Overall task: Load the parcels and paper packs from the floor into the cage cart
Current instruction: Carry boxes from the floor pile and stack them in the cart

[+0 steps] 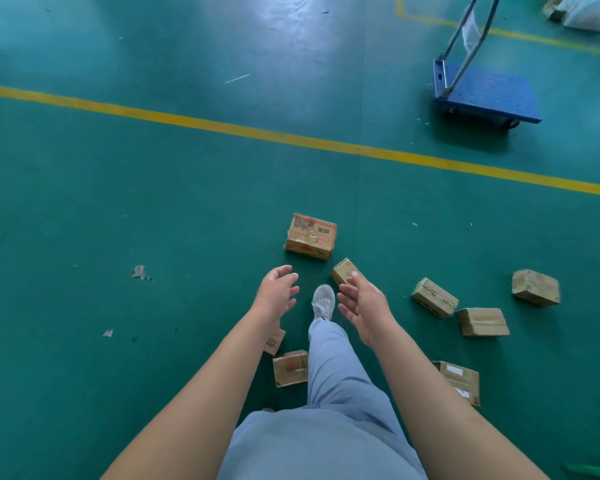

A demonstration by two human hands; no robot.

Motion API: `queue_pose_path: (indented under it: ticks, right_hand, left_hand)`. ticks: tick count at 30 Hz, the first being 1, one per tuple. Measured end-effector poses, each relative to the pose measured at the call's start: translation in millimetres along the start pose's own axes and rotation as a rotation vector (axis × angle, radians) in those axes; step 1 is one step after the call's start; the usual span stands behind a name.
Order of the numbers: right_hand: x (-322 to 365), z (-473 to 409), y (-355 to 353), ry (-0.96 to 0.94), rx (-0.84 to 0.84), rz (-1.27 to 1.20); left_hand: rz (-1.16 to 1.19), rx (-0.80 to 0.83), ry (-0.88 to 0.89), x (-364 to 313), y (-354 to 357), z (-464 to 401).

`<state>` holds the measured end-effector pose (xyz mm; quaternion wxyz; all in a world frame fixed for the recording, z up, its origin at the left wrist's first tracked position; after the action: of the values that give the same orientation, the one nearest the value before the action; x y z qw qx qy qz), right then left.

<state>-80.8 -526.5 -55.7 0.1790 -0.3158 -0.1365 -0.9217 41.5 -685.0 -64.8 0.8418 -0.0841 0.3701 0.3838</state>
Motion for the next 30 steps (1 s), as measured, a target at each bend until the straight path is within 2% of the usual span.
queue_pose_path:
  ticks: [6,13,18,25,30]
  right_hand:
    - [48,-102,26,0.029,0.049,0.070]
    - [145,-237,28,0.152,0.045,0.076]
    - [191,-311,15,0.216,0.009,0.136]
    - [205,-412,9,0.311,-0.006,0.196]
    - [181,-503,7,0.366,-0.022,0.224]
  left_hand:
    - [-0.085,-0.042,-0.017,-54,7,-88]
    - [-0.221,-0.132,-0.145,-157,32,-216]
    - [-0.267,-0.081,-0.195,-204,65,-311]
    - [-0.331,-0.027,-0.333,-202,66,-432]
    - [-0.375,0.006,-0.451,-171,51,-535]
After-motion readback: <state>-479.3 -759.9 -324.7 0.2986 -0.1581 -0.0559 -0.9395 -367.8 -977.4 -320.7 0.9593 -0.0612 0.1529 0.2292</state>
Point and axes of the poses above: each hand's wrist, its own z-axis away from the middle knuckle, its own y-axis out of the palm, x = y × z, the point moved 9 cm from there along -z, towards the middle knuckle, and after that the axes turned 7 degrees about x, right-handed, at the moved point
